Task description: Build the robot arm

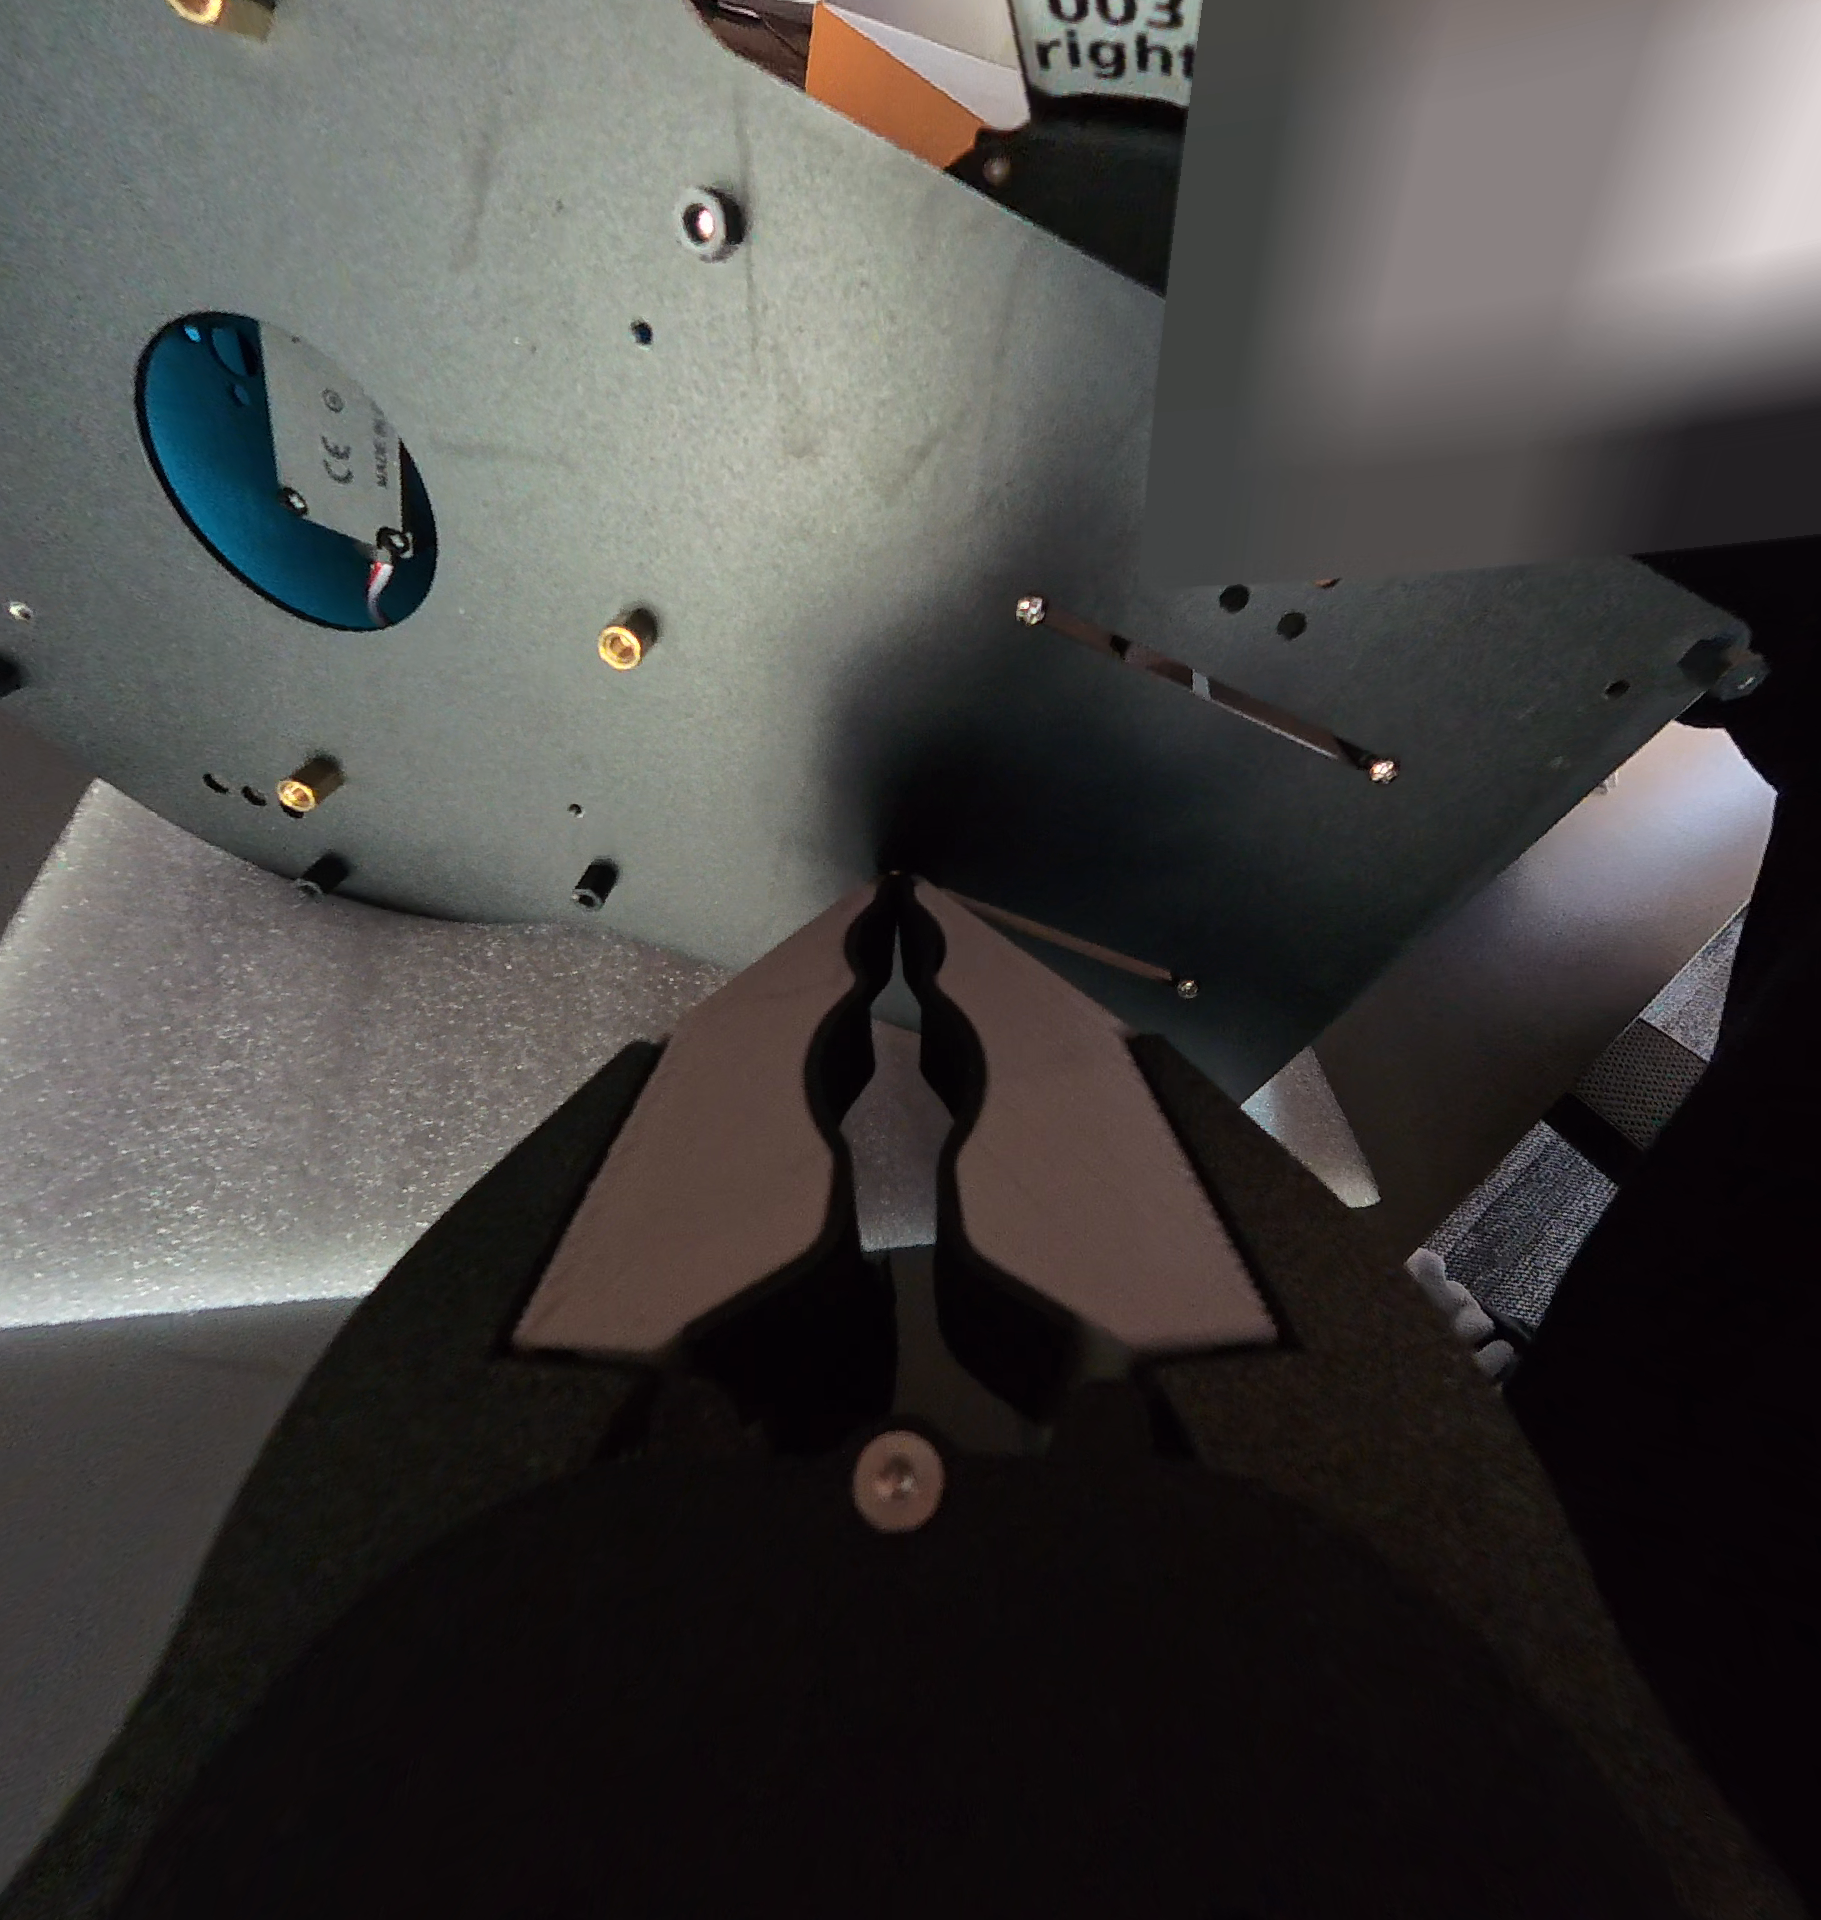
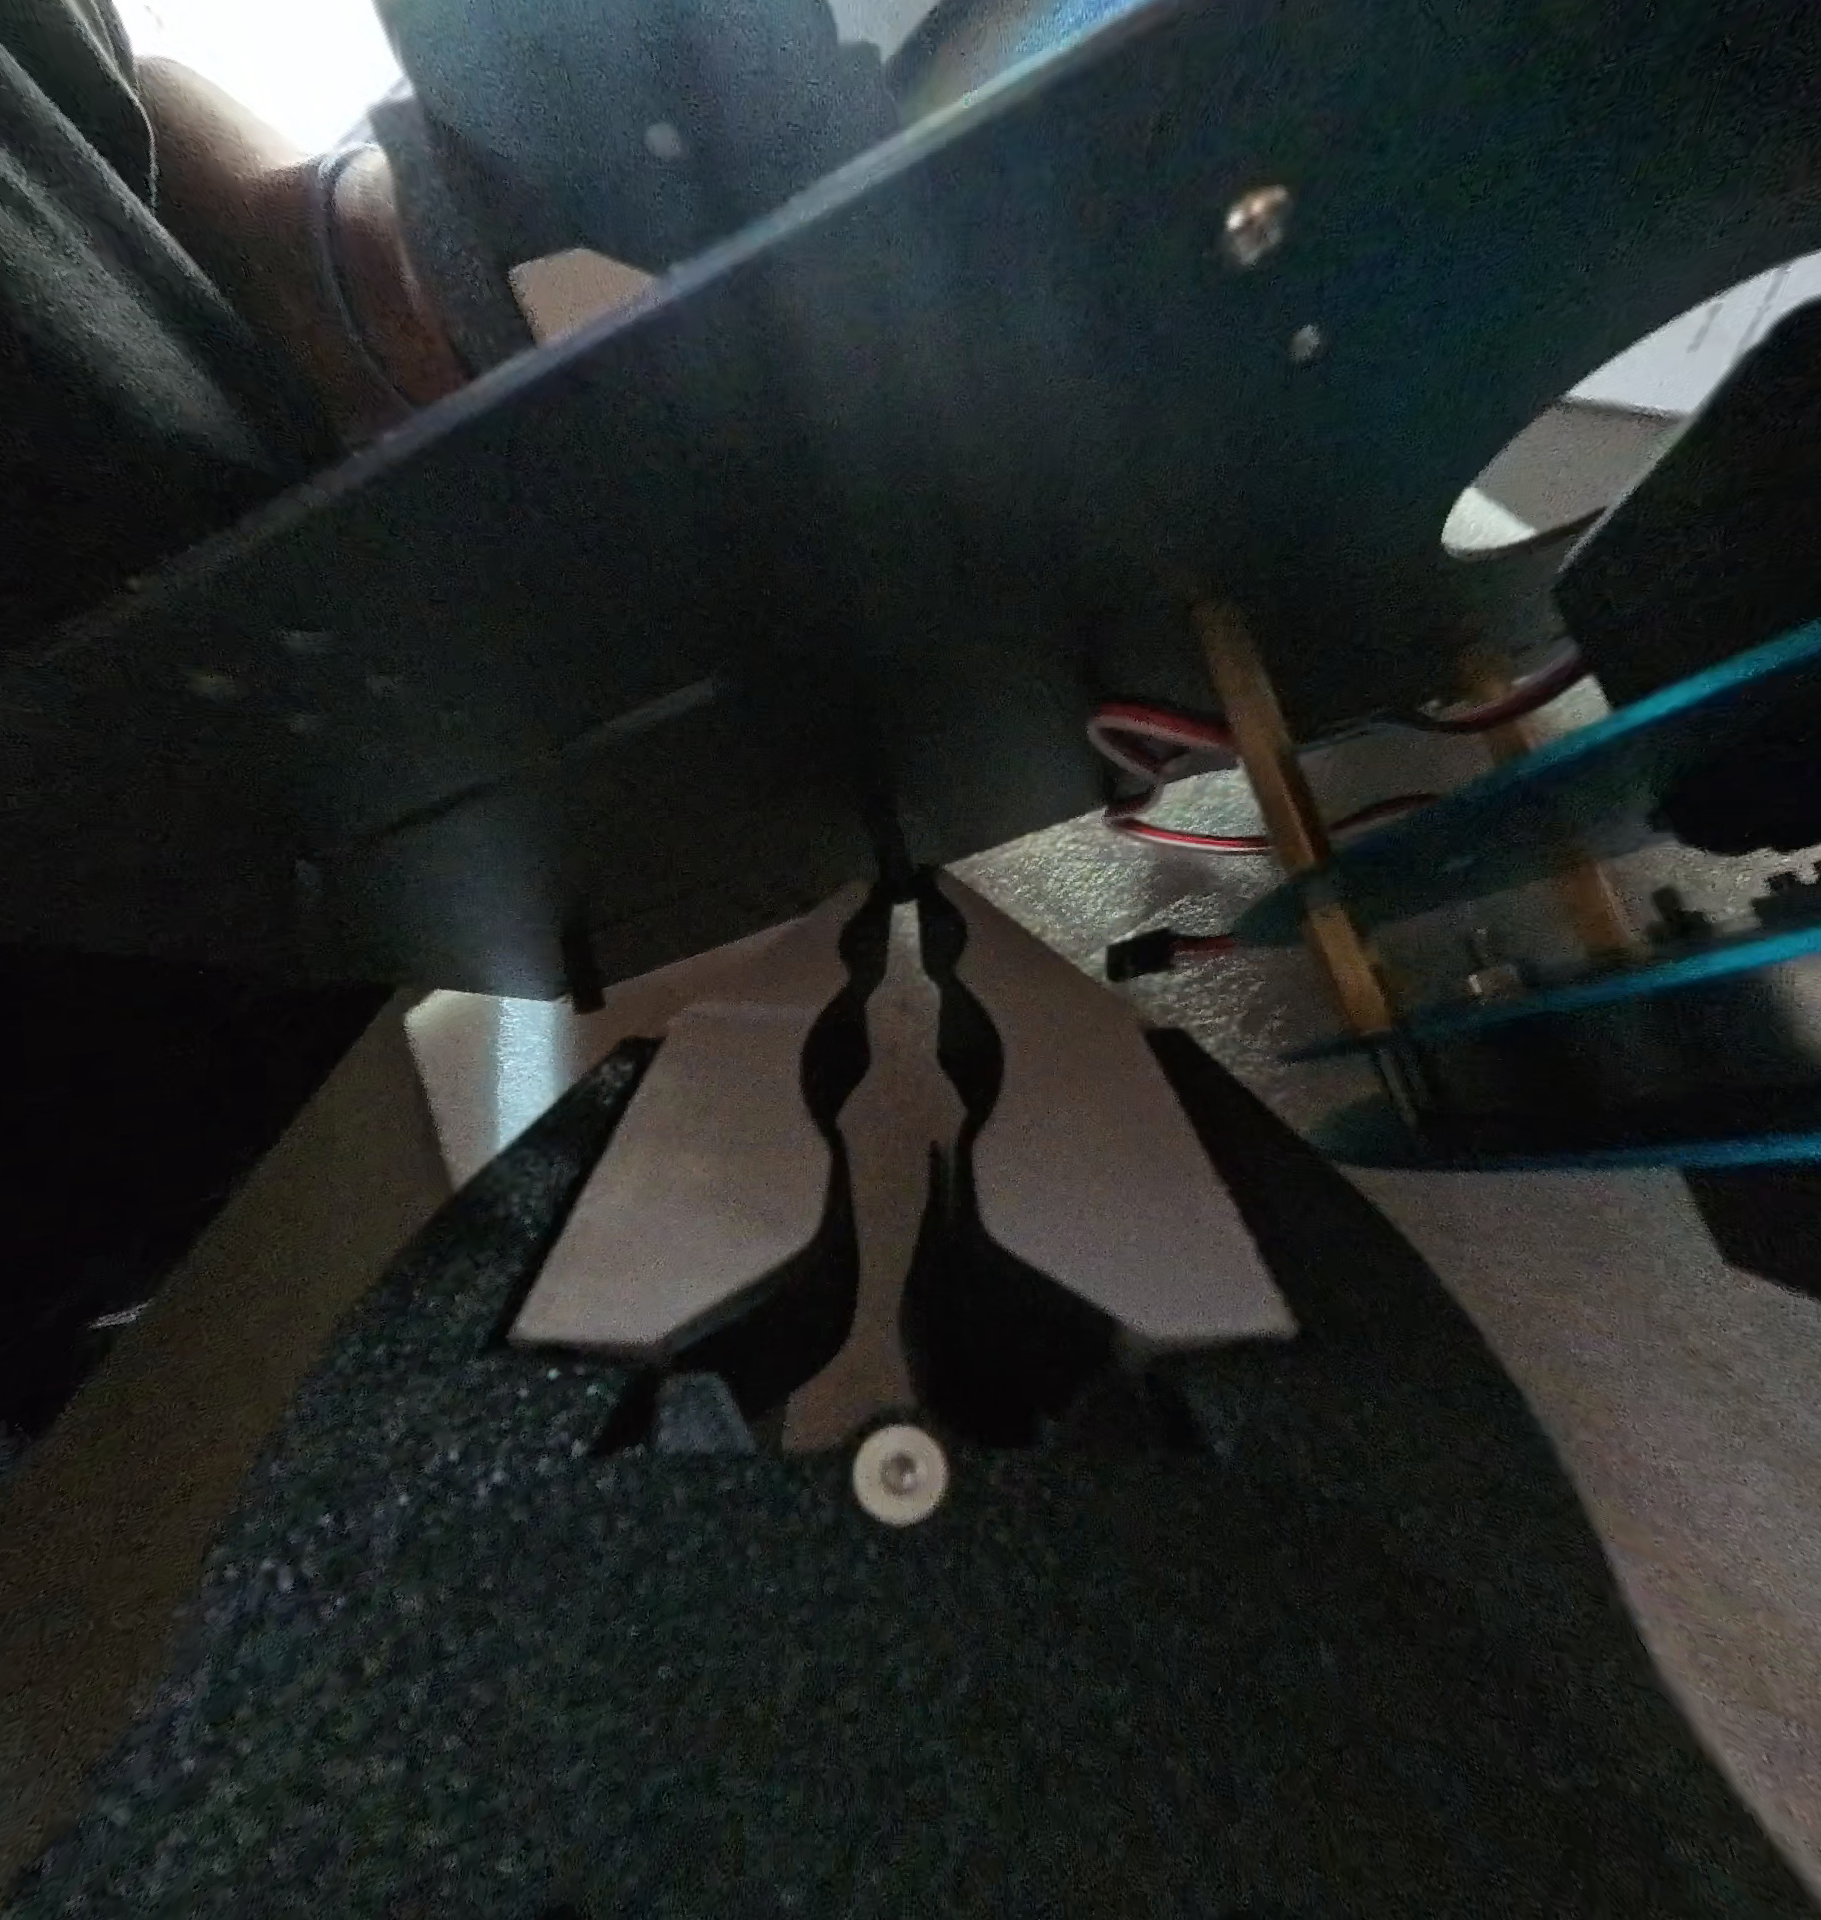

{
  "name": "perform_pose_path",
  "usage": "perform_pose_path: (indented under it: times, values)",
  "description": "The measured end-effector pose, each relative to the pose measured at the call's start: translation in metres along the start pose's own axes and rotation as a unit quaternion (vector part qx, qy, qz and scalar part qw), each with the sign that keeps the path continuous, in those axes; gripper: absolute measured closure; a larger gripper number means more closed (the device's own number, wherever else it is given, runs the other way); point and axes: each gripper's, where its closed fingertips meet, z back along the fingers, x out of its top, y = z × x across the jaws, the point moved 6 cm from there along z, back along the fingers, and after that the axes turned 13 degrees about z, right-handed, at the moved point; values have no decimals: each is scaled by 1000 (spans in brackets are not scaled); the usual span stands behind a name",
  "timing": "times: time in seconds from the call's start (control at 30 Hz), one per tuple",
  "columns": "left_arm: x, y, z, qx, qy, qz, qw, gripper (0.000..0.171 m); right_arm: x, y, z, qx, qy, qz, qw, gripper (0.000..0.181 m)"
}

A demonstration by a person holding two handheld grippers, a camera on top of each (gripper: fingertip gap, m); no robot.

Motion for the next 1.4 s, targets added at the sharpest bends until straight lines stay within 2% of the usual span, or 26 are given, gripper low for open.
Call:
perform_pose_path:
  times: [0.03,0.1,0.17,0.23,0.3,0.37,0.4,0.43,0.47,0.5,0.53,0.6,0.63,0.73,0.8,0.93,1.0,1.03,1.07,1.1,1.13,1.2,1.23,1.3,1.33,1.4]
  values:
    - [0,0,0,0,0,1,1000,171,0,1,0,-6,5,6,1000,177]
    - [0,0,-1,-1,2,0,1000,171,1,4,2,-49,21,78,996,176]
    - [0,0,-1,-2,2,0,1000,171,3,12,5,-88,36,163,982,157]
    - [0,0,-1,-3,2,0,1000,171,2,15,3,-143,57,240,959,152]
    - [0,0,-1,-1,3,-1,1000,171,0,17,-3,-195,77,303,930,159]
    - [0,0,-1,0,2,-2,1000,171,1,17,-6,-246,83,344,902,177]
    - [0,0,-1,0,1,-1,1000,171,1,17,-6,-245,88,350,900,177]
    - [0,0,-1,0,0,-1,1000,171,2,15,-5,-223,89,325,915,177]
    - [0,0,-1,0,-1,0,1000,171,3,12,-4,-175,82,265,945,178]
    - [0,0,-1,-1,-1,2,1000,171,3,7,-2,-116,63,178,975,178]
    - [0,0,-1,-1,0,3,1000,171,2,3,-1,-59,37,93,993,178]
    - [0,1,-1,1,-1,1,1000,171,-2,-2,-2,25,-8,-25,999,178]
    - [0,1,-1,1,-1,1,1000,171,-3,-2,-2,30,-15,-30,999,177]
    - [0,1,-1,0,-1,2,1000,171,-4,2,0,-41,16,84,996,176]
    - [0,1,-2,-1,-1,2,1000,171,-4,11,2,-70,29,165,983,160]
    - [0,1,-2,1,-1,0,1000,171,-3,16,-4,-150,52,268,950,153]
    - [0,0,-2,2,-2,1,1000,171,-2,19,-7,-184,64,310,930,158]
    - [0,0,-2,2,-2,2,1000,171,-1,16,-7,-224,70,329,915,171]
    - [0,1,-2,2,-3,3,1000,171,0,15,-7,-246,78,351,900,177]
    - [0,1,-2,2,-4,3,1000,171,1,14,-8,-244,83,348,901,178]
    - [0,1,-2,2,-4,4,1000,171,2,13,-7,-215,84,312,922,178]
    - [0,1,-2,2,-4,5,1000,171,3,5,-4,-108,51,151,981,178]
    - [0,1,-2,3,-4,4,1000,171,1,2,-4,-58,25,80,995,178]
    - [0,1,-2,4,-5,4,1000,171,-2,-3,-4,16,-3,-23,1000,177]
    - [0,1,-2,4,-6,4,1000,171,-2,-3,-4,23,-5,-35,999,177]
    - [0,1,-2,3,-7,6,1000,171,-2,0,-4,-8,13,15,1000,177]
